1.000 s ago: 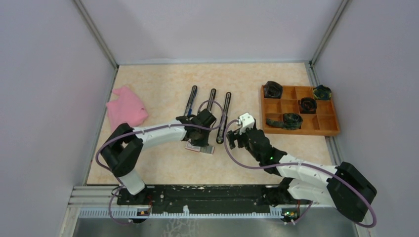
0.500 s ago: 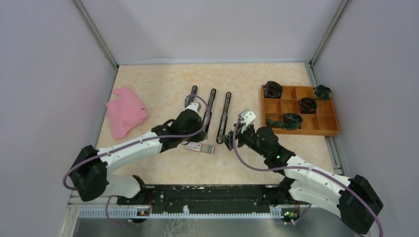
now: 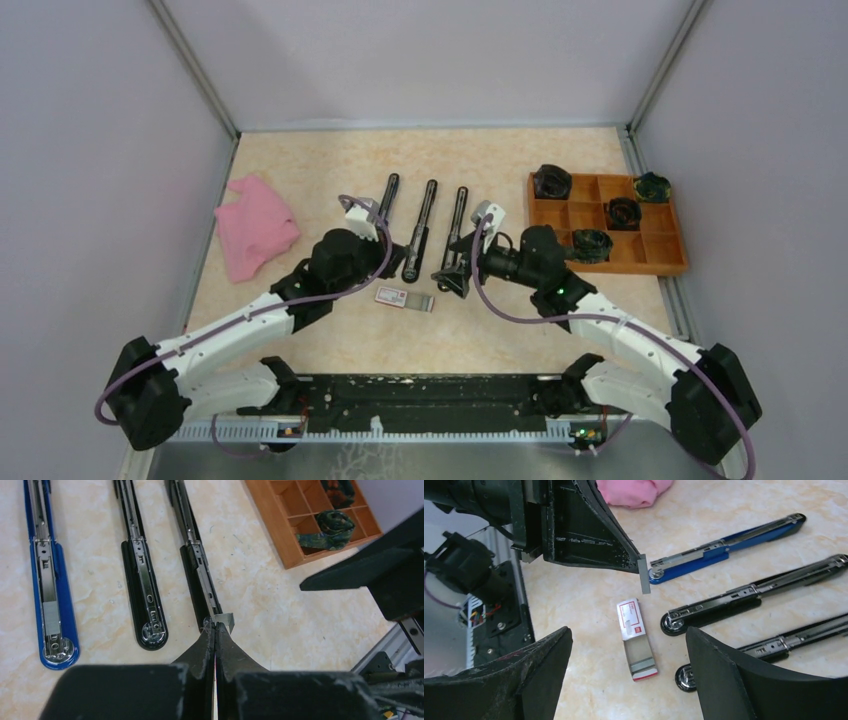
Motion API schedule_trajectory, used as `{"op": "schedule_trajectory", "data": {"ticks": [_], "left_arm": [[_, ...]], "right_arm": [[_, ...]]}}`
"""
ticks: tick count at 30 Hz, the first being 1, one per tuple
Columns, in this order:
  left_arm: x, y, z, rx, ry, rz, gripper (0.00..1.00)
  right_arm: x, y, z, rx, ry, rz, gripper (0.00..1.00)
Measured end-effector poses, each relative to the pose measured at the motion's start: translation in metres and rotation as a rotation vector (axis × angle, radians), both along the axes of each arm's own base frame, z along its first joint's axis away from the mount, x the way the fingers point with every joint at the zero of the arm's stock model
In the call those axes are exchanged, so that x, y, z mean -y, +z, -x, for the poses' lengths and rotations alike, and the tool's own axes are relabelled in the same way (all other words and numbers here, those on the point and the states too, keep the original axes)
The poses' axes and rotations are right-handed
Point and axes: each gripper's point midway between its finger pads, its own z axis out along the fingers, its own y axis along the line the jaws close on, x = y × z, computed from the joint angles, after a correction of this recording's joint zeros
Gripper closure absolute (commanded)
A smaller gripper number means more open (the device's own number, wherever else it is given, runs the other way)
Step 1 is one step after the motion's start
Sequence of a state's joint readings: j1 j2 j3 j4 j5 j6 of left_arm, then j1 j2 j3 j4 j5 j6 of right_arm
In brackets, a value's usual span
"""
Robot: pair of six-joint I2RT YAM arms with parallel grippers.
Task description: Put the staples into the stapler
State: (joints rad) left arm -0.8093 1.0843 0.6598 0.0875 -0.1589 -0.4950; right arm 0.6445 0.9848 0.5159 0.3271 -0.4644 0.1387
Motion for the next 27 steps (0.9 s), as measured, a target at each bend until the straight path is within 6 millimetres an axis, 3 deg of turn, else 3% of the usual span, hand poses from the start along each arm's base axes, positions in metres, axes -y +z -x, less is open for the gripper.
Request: {"op": "schedule_trajectory", "data": {"ticks": [13,20,27], "left_arm": [[0.002,0.044,0.011,0.216,-0.177,0.126,1.0],[0.01,0.071,0.027,0.312,-0.279,0.19,1.0],[0.014,0.085,0.034,0.354,-0.324,0.227,1.0]], "right_arm": [[-0.016,0.042,-0.007,0.008,0.28,-0.025,0.21],[-0.025,0.046,-0.004,0.007,0.386,-0.007,0.24],[-0.03,0.049,0.001,0.0,0.463,-0.015,0.29]]}}
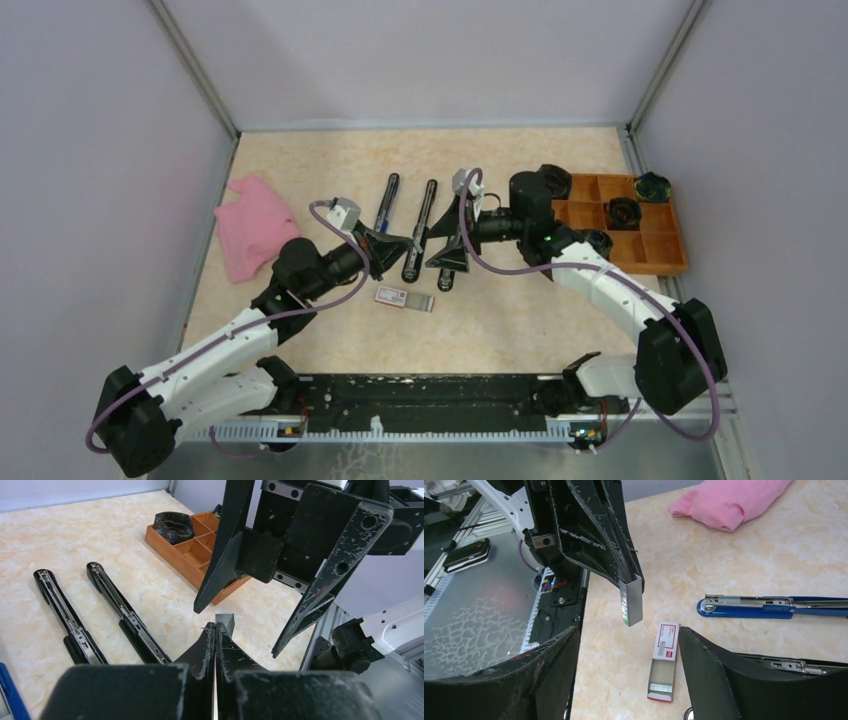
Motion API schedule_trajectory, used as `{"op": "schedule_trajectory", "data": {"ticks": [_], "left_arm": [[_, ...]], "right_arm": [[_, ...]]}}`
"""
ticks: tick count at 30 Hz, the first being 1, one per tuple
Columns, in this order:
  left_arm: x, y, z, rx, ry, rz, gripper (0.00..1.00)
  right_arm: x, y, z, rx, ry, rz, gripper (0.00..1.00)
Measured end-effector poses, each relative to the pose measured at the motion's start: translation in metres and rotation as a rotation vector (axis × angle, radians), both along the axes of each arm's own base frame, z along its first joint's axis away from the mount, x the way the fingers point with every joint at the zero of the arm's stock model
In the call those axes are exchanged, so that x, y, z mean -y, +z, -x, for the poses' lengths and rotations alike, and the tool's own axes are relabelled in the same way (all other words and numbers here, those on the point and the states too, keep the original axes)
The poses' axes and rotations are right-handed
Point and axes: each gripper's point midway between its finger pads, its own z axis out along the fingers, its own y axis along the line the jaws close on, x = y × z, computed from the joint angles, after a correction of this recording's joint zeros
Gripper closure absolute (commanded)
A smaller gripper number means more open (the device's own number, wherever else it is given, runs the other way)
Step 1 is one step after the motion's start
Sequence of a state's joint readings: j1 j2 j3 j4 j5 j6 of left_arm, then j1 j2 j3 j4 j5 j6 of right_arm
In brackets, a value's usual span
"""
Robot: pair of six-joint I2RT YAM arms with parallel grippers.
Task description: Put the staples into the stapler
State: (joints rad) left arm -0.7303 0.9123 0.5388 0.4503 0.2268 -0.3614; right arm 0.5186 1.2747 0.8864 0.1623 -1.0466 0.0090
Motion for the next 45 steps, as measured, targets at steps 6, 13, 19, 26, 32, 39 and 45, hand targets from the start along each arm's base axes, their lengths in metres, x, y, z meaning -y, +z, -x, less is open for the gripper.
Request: {"op": "schedule_trajectory", "data": {"ticks": [6,13,19,26,32,39,45], "left_arm": [[0.002,0.002,0.002,0.011,-0.016,0.014,1.0],[0.004,0.006,0.005,0.021,-0.035,0.03,1.0],[0.005,0.008,0.007,0.023,-0.048,0.042,1.0],[0.007,0.007,0.007,0.017,-0.056,0.049,1.0],[0.007,0.006,0.008,0.016,-0.057,0.056,0.93],[0.003,0.001,0.007,-0.004,-0.038,0.041,0.58],[-0.005,-0.007,0.004,-0.075,0.013,0.003,0.38]], "right_arm": [[-0.005,-0.001,-0.001,-0.03,0.032,-0.02,0.36],[-0.012,0.0,-0.001,-0.052,0.076,-0.051,0.44],[-0.015,-0.001,0.0,-0.074,0.097,-0.06,0.53],[-0.018,0.009,0.004,-0.059,0.125,-0.091,0.7],[-0.02,0.01,0.006,-0.063,0.138,-0.098,0.82],[-0.018,-0.006,0.004,-0.071,0.119,-0.053,0.84],[-0.016,-0.022,-0.005,-0.056,0.061,0.04,0.84]]}}
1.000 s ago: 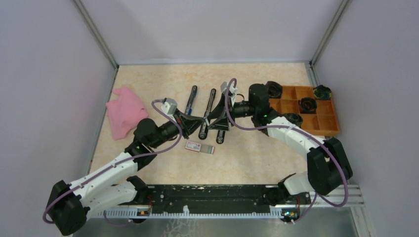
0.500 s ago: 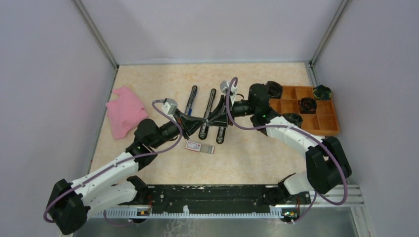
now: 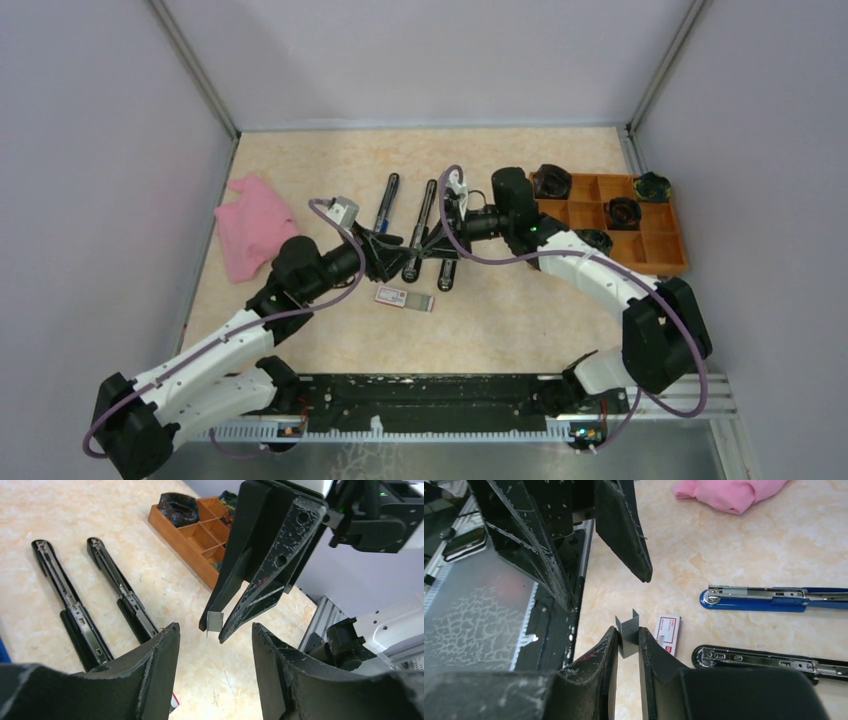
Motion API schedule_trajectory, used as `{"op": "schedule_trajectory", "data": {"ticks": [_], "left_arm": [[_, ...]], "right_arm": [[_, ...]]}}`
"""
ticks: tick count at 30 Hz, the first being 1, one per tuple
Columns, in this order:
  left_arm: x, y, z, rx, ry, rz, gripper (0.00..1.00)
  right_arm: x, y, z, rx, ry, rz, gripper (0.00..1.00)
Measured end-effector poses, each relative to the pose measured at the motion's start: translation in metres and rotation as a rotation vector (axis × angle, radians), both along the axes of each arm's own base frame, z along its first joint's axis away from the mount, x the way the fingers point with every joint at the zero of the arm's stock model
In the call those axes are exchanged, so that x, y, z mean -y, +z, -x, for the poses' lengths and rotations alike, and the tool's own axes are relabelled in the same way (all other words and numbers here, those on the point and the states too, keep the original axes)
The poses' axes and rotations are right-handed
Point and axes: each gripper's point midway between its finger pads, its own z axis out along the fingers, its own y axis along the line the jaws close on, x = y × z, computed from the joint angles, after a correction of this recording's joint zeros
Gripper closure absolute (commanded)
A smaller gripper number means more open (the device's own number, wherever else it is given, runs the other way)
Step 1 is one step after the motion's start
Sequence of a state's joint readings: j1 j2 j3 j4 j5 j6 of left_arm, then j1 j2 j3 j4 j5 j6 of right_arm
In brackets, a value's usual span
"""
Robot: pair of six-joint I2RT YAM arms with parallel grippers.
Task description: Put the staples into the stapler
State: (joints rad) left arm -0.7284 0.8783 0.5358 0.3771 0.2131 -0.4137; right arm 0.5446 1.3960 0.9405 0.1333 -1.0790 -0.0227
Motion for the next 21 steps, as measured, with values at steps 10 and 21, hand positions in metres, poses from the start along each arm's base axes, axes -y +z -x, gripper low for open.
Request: {"op": "schedule_trajectory", "data": {"ticks": [10,21], "left_arm": [[-0.005,-0.001,-0.005,-0.107,0.036,-0.122,0.31],[0.003,-0.019,0.002,-0.163,-0.053,-0.266,0.44]], "right_arm": [[-0.001,-0.018,0.005,0.083,-0.006,0.151,0.84],[0.007,-0.021,0.008,0.121,0.024,0.212,0.84]]}}
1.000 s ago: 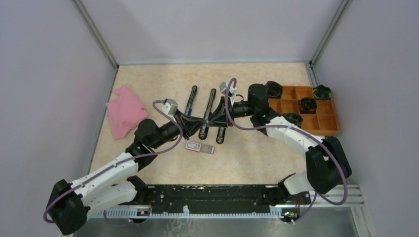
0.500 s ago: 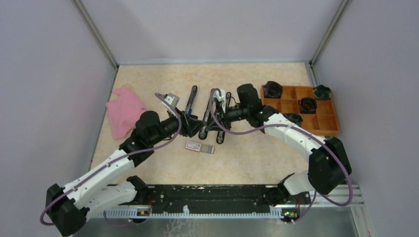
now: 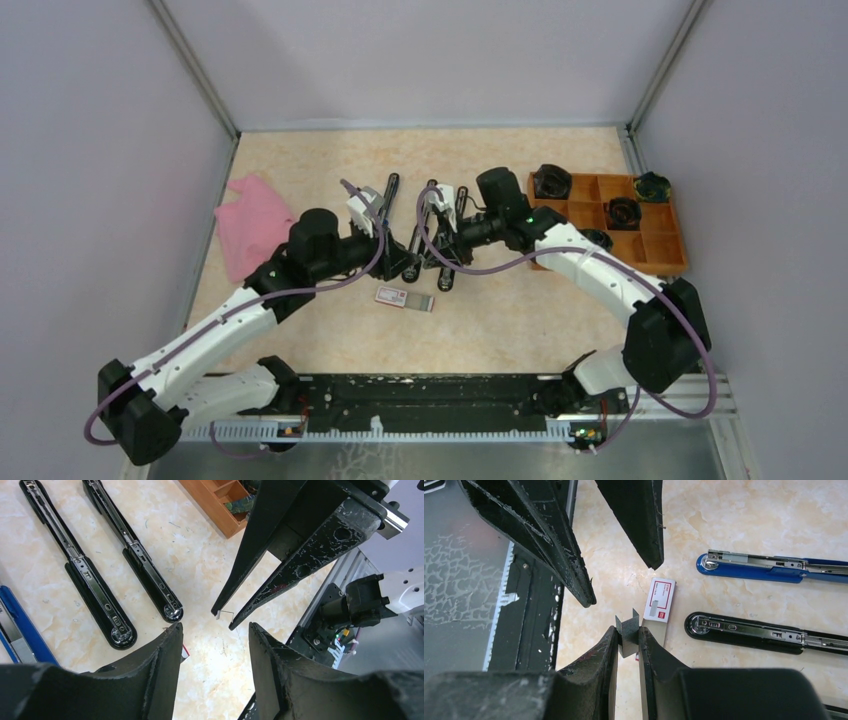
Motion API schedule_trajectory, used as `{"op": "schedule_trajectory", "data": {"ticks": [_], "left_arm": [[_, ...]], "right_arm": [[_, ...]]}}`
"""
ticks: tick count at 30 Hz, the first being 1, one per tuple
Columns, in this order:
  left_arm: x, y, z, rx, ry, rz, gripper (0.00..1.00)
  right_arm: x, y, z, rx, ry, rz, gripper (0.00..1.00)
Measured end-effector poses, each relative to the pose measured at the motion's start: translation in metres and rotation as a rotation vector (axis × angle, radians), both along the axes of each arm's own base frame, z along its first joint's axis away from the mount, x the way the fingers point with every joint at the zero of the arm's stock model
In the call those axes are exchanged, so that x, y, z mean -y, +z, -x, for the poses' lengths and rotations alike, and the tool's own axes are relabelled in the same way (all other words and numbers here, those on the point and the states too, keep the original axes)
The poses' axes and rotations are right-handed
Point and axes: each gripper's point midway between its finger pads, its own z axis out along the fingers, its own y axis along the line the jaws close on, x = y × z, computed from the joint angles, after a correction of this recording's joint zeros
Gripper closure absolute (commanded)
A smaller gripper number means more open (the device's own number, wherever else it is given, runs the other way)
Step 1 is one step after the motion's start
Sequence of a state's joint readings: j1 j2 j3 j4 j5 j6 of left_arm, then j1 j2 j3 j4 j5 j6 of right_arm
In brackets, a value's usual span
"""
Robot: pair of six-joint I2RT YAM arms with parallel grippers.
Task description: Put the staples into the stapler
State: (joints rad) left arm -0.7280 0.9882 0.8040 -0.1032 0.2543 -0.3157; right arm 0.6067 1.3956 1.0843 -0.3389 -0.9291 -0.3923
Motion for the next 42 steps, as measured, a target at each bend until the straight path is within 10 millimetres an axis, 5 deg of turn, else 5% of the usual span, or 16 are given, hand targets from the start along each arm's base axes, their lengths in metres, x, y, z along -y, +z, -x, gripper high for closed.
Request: {"op": "schedule_trajectory", "data": {"ticks": [32,42], "left_arm": [[0.023,-0.015,0.002,-0.071,-0.132,-0.066,0.65],[0.023,-0.019,0.003,-0.078,-0.143,-0.079,0.64]], "right_arm": [[0.002,-0.006,0.006,-0.021,0.025,0.018,0.84],[0.002,-0.006,0.007,-0.026,0.026,0.02,0.84]]}}
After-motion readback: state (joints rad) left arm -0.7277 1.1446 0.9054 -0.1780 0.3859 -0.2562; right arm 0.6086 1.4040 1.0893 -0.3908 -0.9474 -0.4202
